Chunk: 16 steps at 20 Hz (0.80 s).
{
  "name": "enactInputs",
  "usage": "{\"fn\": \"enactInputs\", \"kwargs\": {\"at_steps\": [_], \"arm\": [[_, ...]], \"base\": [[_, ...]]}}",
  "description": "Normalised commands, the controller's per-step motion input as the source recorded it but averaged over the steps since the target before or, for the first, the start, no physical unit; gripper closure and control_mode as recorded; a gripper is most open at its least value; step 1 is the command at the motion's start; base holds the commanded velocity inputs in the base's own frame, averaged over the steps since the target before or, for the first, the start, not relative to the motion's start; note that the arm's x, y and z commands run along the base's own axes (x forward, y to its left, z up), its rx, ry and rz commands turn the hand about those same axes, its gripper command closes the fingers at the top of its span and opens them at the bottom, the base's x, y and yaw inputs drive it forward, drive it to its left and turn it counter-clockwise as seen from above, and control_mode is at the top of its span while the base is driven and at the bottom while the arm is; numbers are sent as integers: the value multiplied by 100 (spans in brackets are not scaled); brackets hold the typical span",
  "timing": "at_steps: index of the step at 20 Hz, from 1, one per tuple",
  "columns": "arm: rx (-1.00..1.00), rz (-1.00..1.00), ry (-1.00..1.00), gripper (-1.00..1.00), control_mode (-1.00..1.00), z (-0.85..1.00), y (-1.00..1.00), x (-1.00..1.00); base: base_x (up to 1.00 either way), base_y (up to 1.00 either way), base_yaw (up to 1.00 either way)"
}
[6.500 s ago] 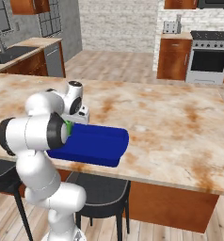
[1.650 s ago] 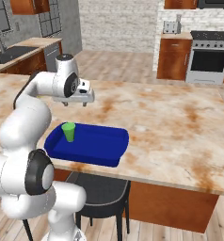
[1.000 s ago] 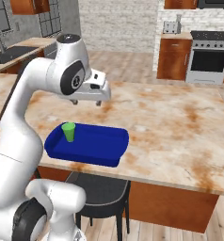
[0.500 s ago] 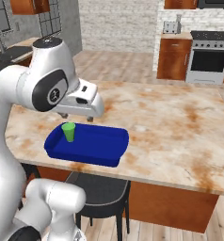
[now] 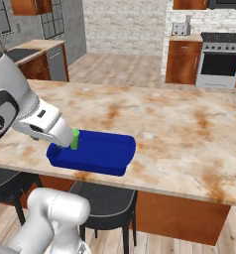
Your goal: There is a tray on the dining counter. Grab the cup, mug, and pitcher and place them on the tray. The pitcher may be placed next to the tray if it cannot fit the tray.
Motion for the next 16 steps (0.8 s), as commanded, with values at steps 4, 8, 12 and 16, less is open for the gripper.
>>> {"fn": "enactInputs", "kwargs": {"at_steps": [4, 8, 12, 16], "arm": [[0, -3, -3, -100, -100, 5, 46, -17], [0, 0, -1, -100, 100, 0, 0, -5], [0, 0, 0, -100, 100, 0, 0, 0], [0, 0, 0, -100, 100, 0, 0, 0]], "base": [[0, 0, 0], [-13, -5, 0], [-38, -69, 1], [-58, -100, 16]]}}
